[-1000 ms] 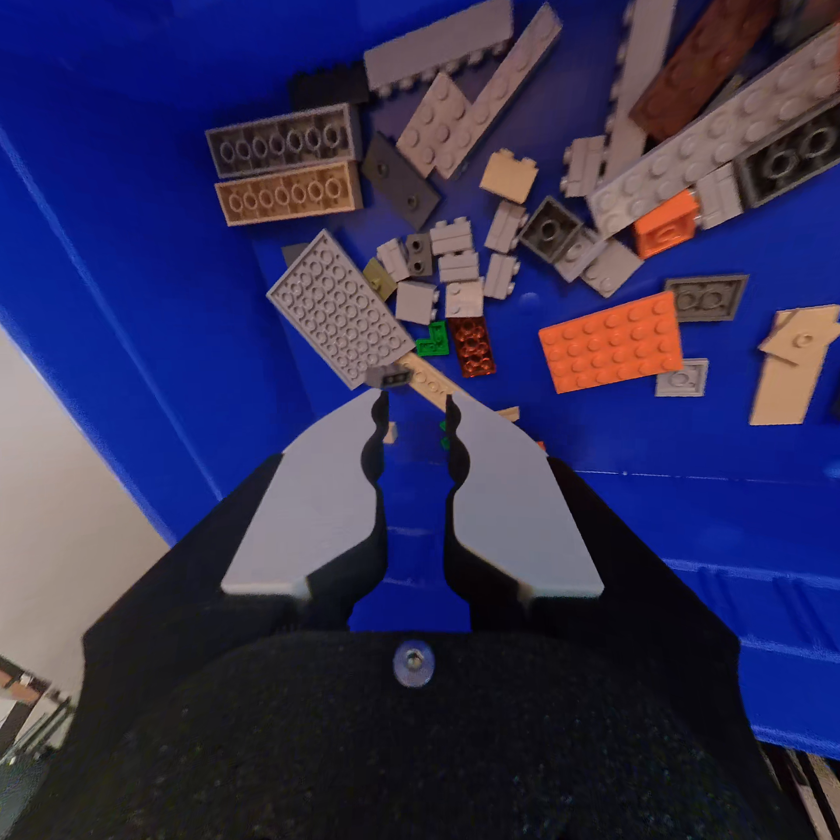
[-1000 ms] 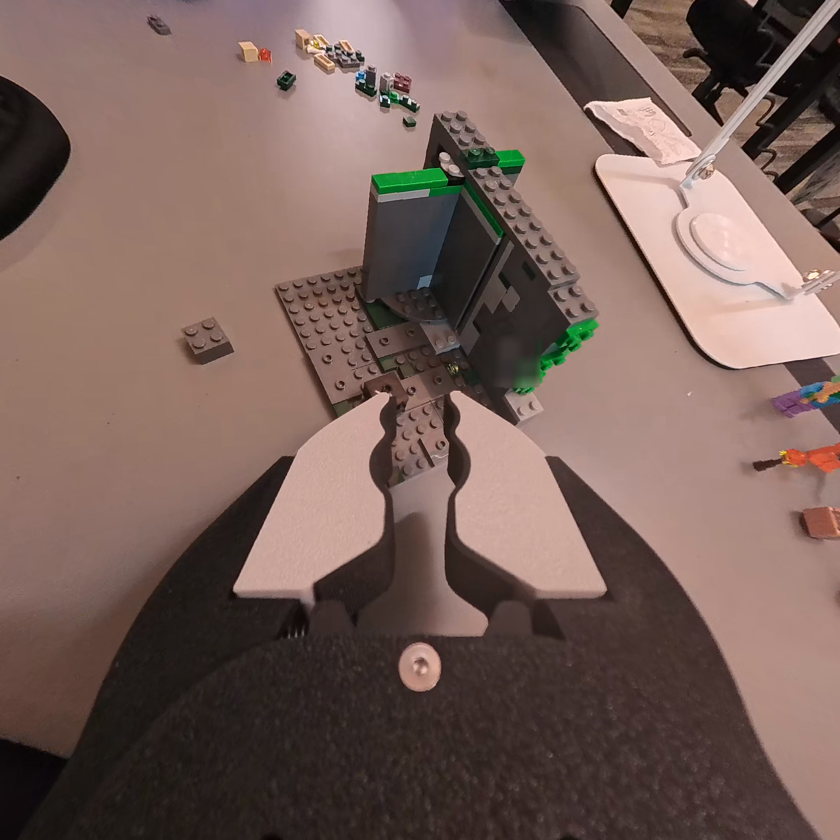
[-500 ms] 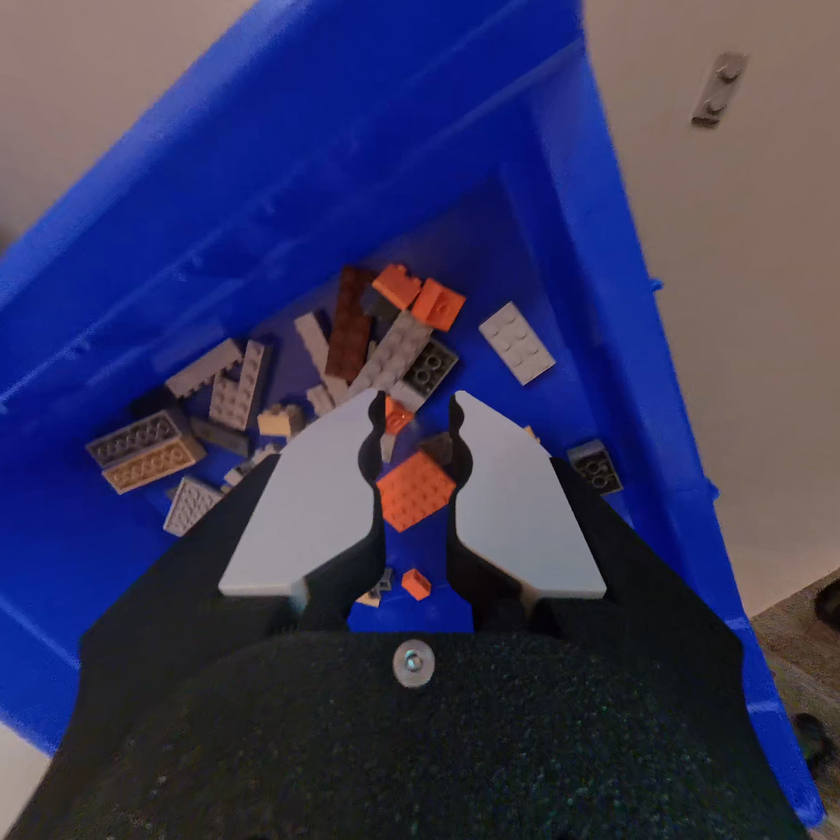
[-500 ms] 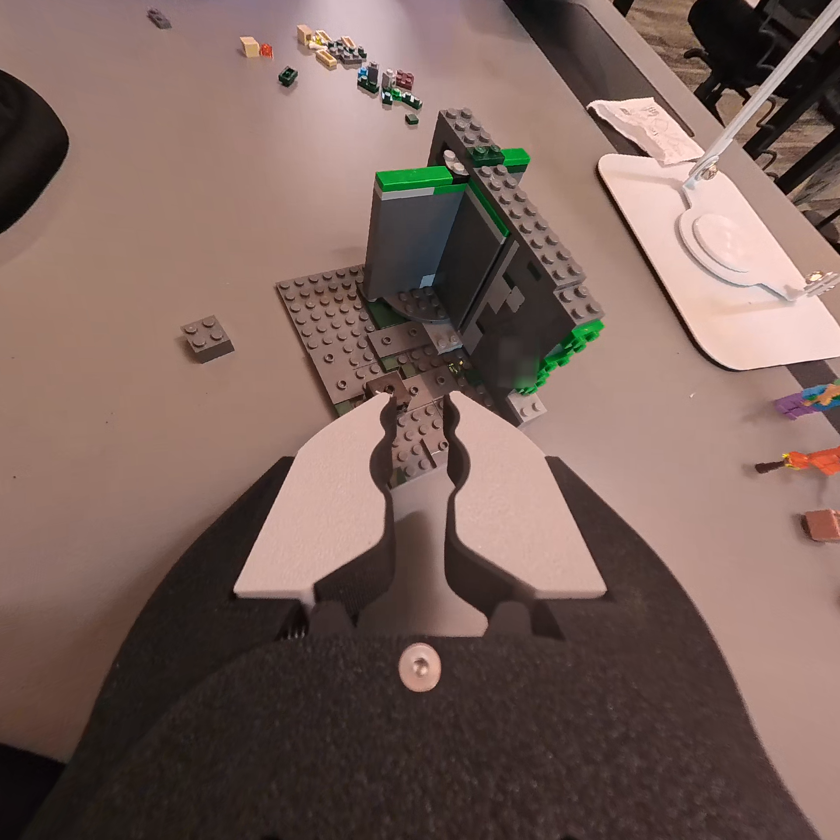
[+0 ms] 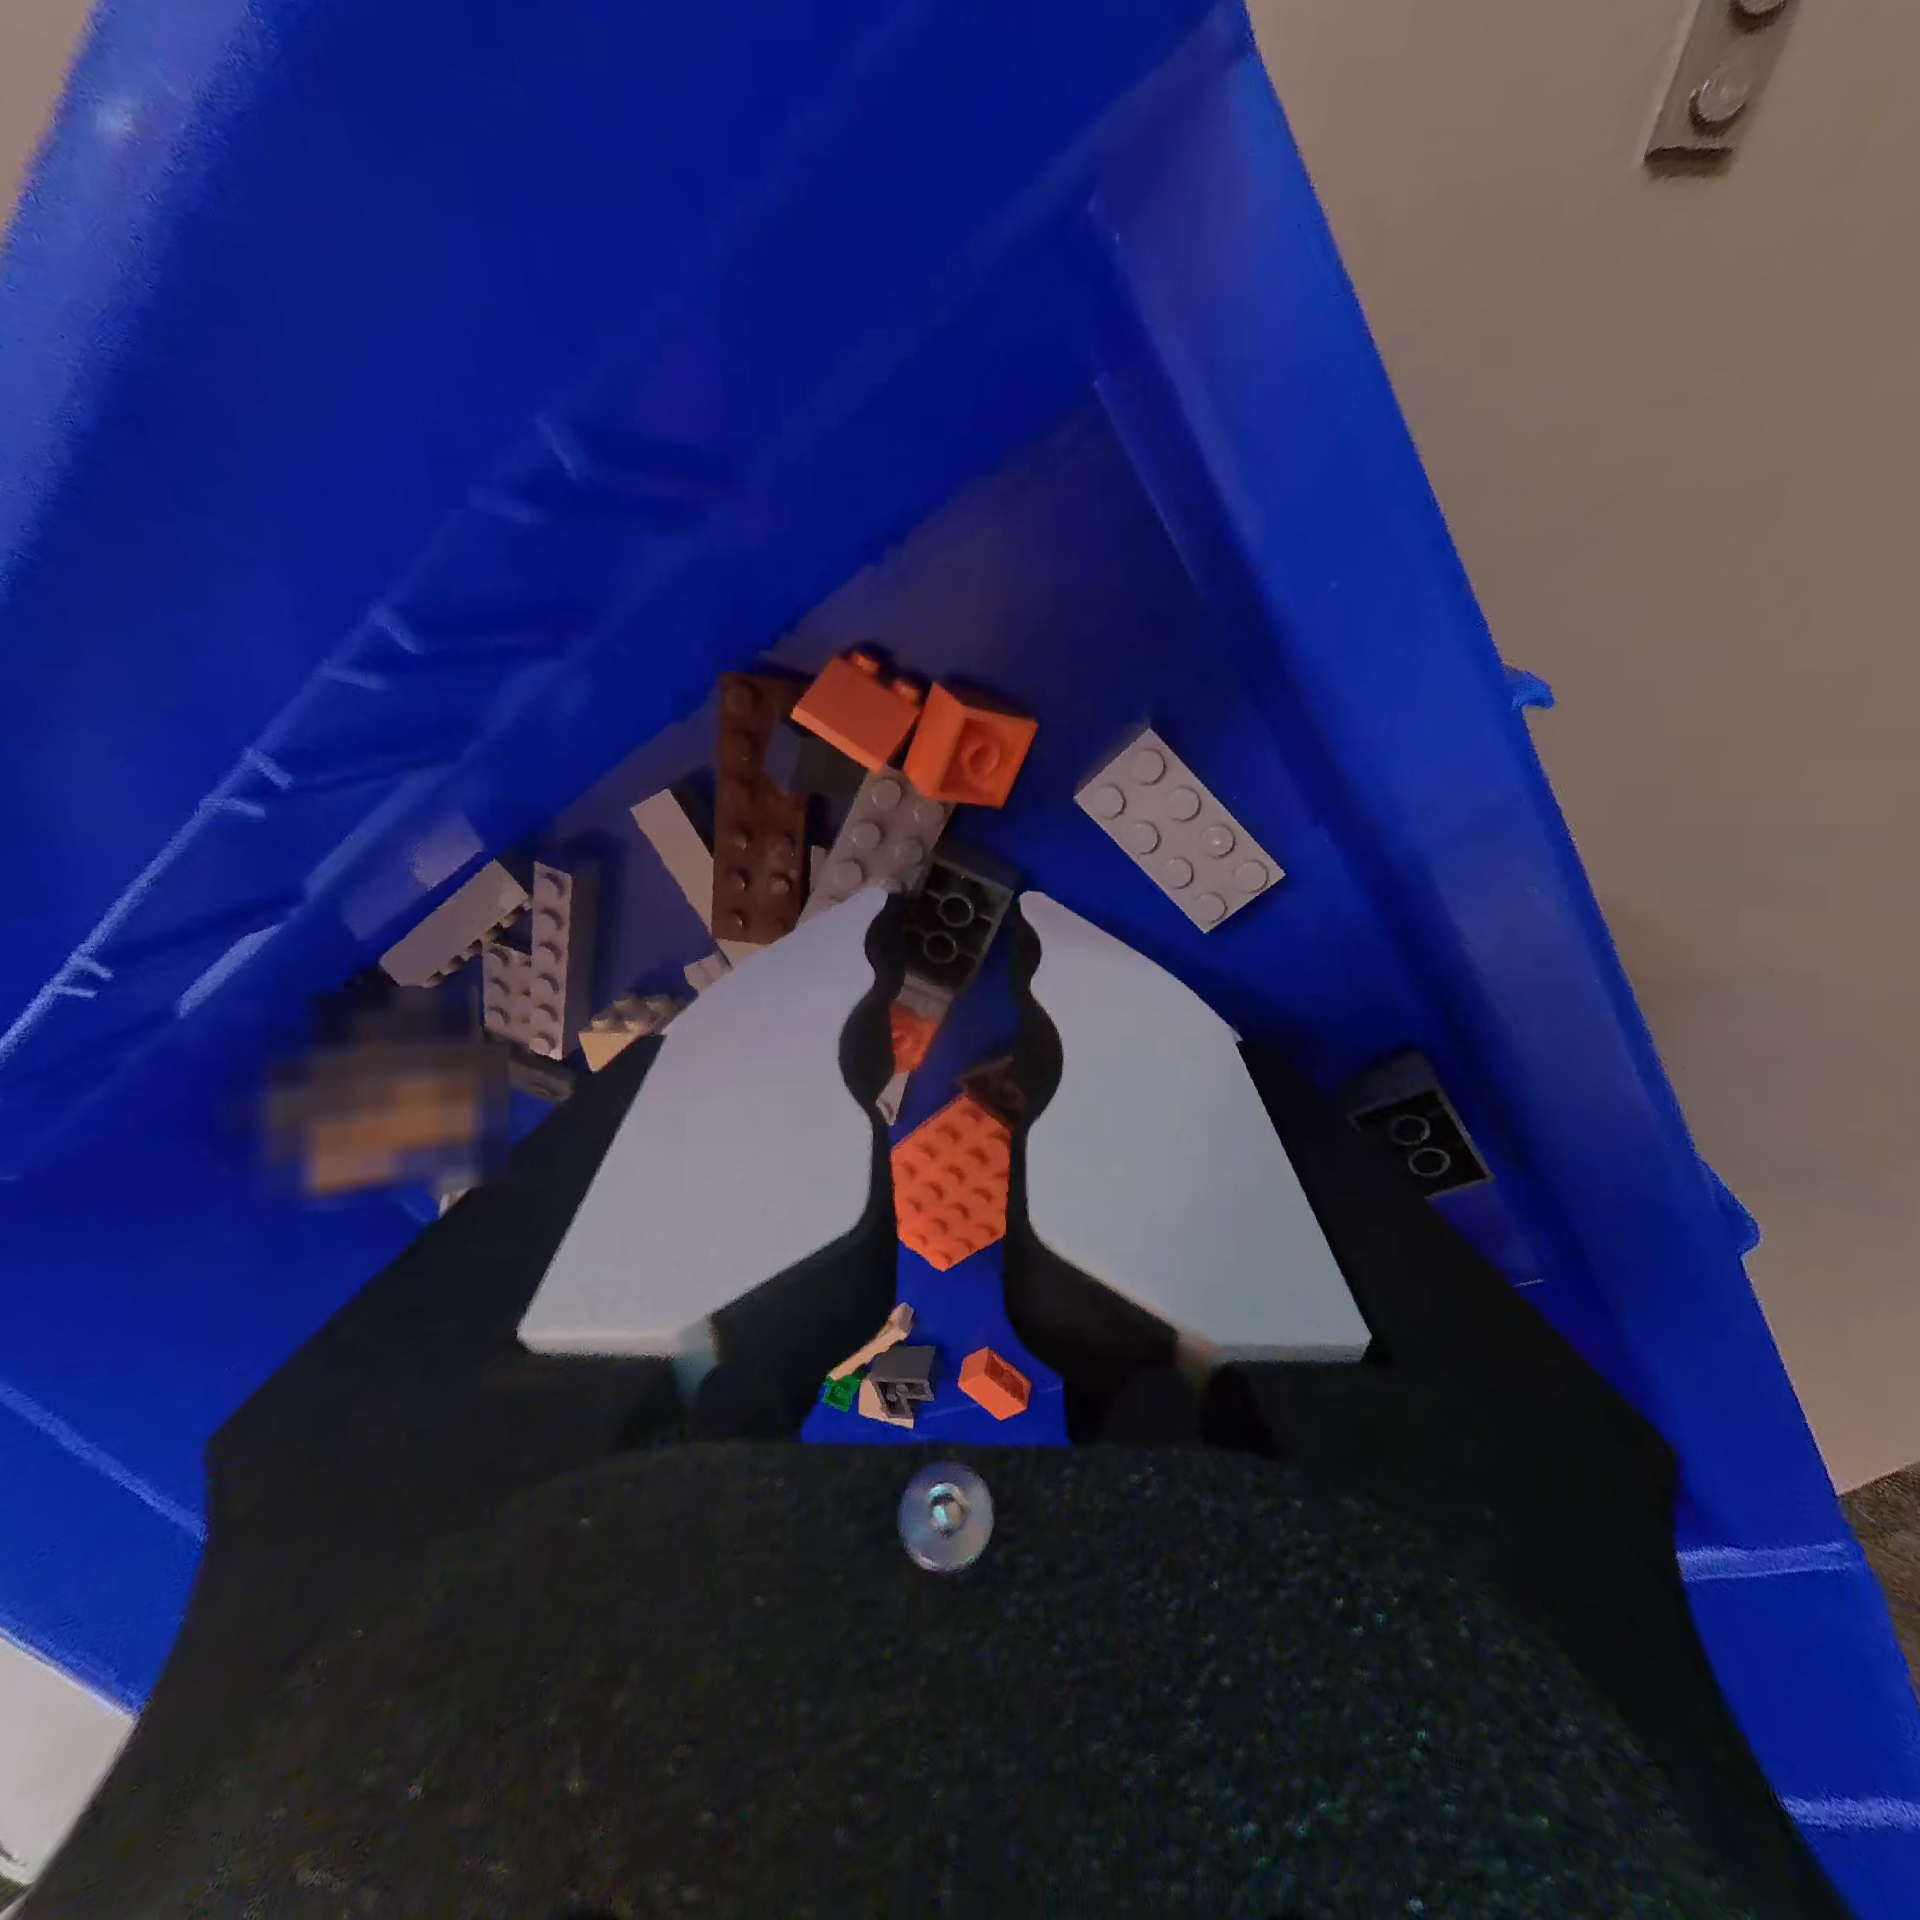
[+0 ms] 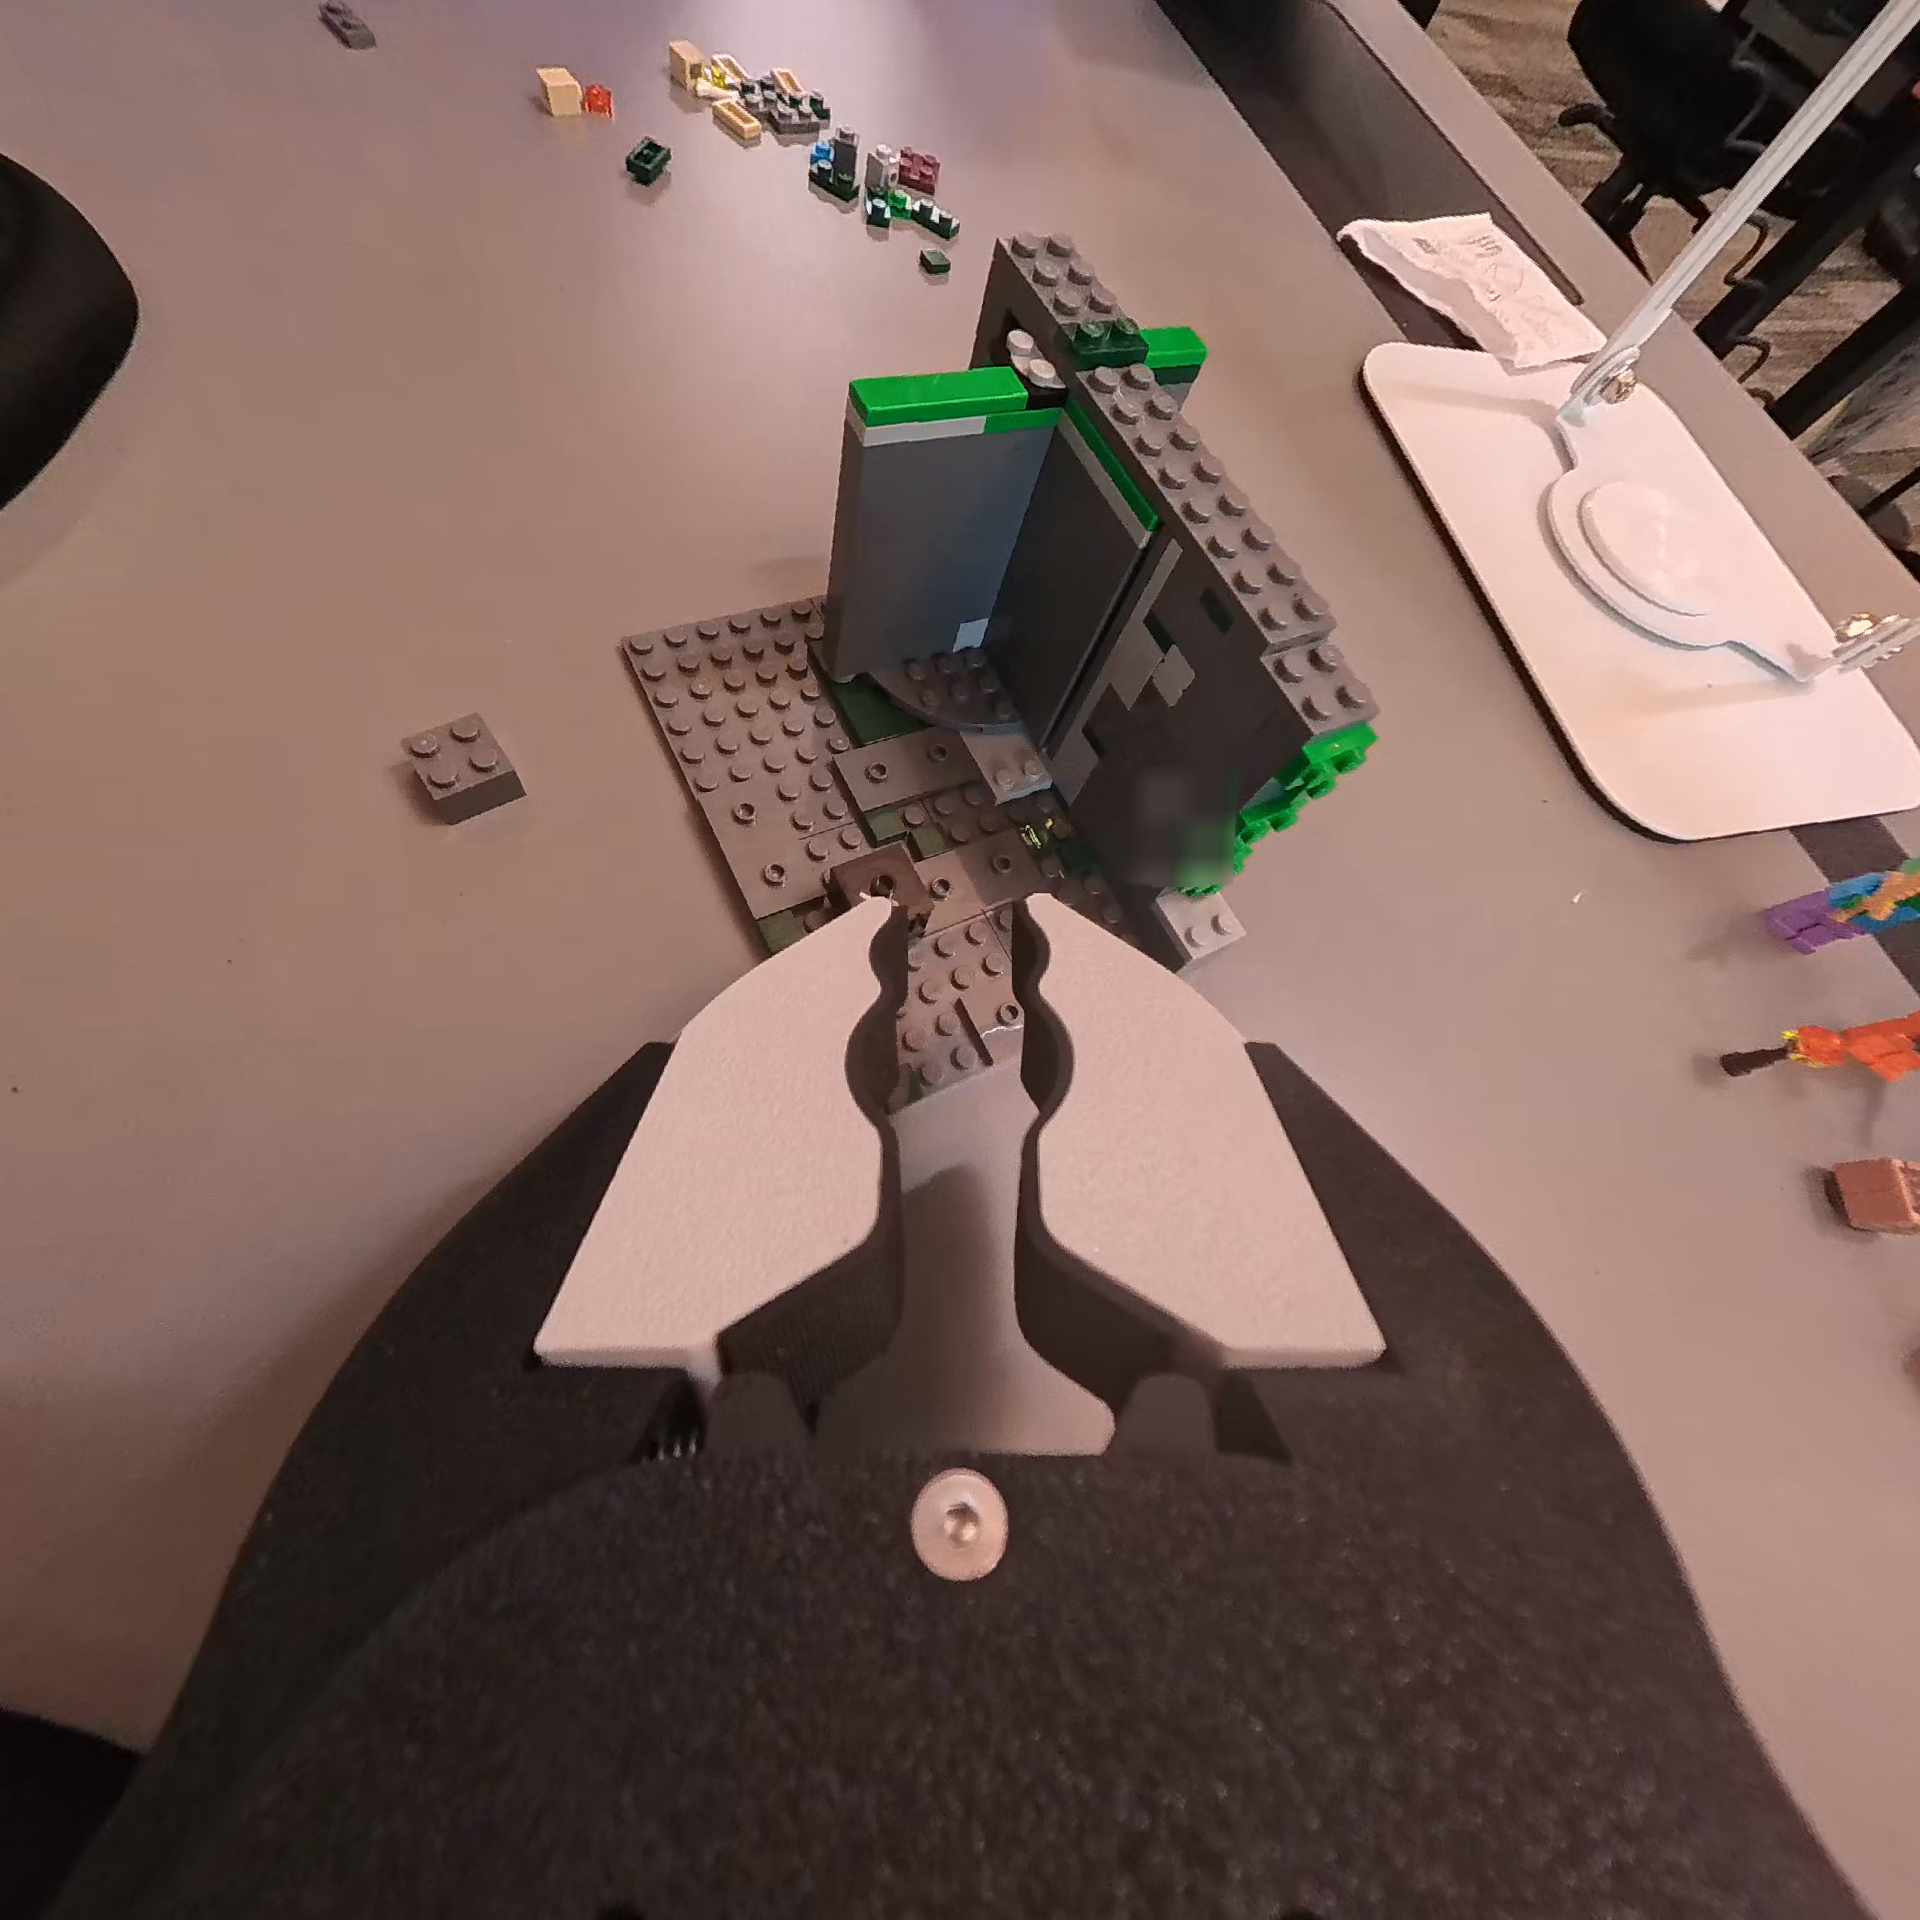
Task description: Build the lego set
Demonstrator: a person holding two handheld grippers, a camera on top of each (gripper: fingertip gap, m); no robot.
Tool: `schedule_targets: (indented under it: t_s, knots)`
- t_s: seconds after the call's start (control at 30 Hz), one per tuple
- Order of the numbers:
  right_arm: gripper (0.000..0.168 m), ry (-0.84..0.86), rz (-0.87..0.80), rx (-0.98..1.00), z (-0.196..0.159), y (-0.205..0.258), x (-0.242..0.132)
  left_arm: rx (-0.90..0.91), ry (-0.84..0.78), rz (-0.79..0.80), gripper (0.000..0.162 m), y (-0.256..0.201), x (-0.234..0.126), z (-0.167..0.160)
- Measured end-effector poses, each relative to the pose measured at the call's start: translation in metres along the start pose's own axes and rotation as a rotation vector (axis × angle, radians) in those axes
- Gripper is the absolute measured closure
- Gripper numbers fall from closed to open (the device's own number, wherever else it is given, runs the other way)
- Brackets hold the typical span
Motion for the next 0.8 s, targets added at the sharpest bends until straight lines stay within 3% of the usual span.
schedule_targets:
  t_s: [0.53, 0.8]
  knots:
    - [0.150, -0.028, -0.006, -0.016, 0.006, 0.001, -0.006, -0.161, -0.043, 0.065, 0.144, 0.001, -0.029, -0.023]
    - [0.150, -0.029, -0.004, -0.031, 0.008, 0.004, -0.007, -0.259, -0.003, -0.191, 0.144, -0.018, -0.019, -0.032]
Point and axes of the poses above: each gripper's, where its closed fingertips meet, x out along the fingers, z out of its top, y = z × x across the jaws, the point moved 8 cm from there along -x, back along the fingers, and after that the axes turned 1 degree about -y, right-handed, at the moved point
